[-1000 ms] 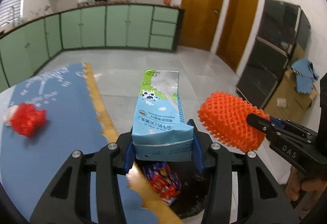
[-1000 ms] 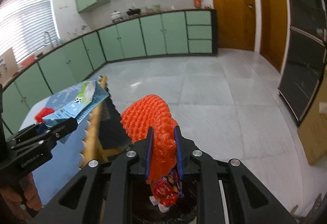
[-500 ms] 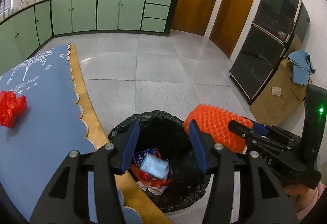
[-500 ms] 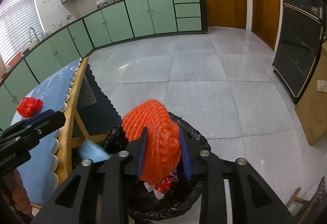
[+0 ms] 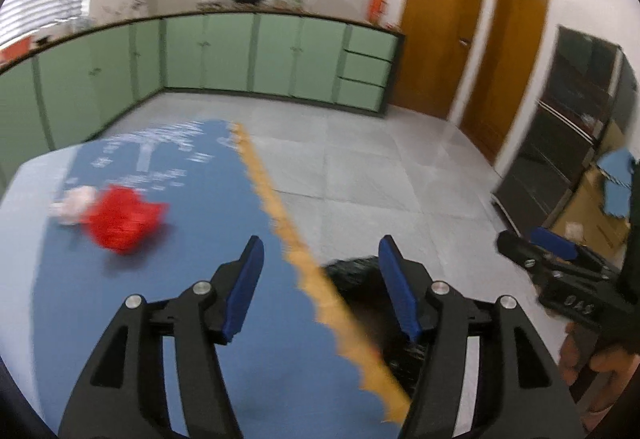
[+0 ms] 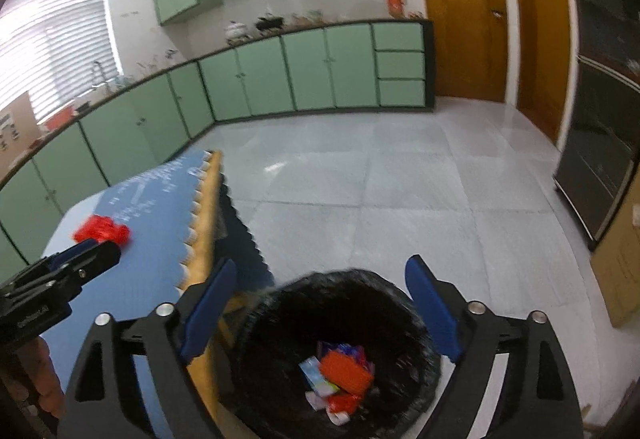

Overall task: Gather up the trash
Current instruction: 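Grasp the white tissue with the left tool while the right tool grasps the red bag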

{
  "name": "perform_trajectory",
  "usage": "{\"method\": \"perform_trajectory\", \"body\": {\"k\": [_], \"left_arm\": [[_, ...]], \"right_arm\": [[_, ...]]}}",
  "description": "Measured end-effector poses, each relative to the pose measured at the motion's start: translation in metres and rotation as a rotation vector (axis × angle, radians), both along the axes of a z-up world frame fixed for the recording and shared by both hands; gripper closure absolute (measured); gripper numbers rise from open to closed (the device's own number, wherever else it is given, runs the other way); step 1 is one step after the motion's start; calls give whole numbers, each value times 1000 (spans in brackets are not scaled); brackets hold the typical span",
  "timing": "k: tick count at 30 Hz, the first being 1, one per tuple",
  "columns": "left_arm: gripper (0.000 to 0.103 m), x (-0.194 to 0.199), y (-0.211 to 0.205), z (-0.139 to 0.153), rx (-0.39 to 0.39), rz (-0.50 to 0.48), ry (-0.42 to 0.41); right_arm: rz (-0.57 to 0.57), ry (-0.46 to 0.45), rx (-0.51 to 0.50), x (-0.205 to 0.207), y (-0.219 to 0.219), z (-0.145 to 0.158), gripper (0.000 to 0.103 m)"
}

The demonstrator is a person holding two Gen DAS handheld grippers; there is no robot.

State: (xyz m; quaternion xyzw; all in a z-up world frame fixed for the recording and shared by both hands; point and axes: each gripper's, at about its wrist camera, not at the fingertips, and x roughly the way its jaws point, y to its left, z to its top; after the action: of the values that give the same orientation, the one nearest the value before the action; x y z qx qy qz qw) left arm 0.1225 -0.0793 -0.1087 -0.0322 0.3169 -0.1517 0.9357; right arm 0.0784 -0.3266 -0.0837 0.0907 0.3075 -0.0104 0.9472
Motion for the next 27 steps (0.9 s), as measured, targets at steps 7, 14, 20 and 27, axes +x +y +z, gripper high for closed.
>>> {"method": "perform_trajectory", "body": {"k": [7, 14, 20, 27], "left_arm": [[35, -8, 94, 9, 22, 243, -28], [29, -14, 177, 3, 69, 452, -9], [29, -11, 220, -2, 81, 527, 10], [29, 1, 243, -10, 82, 545, 37]], "right_arm": [[163, -76, -4, 22, 76, 22, 6], [309, -68, 12, 56, 158, 16, 6], [394, -32, 5, 87, 218, -1, 6], [455, -15, -42, 111, 273, -17, 6]]}}
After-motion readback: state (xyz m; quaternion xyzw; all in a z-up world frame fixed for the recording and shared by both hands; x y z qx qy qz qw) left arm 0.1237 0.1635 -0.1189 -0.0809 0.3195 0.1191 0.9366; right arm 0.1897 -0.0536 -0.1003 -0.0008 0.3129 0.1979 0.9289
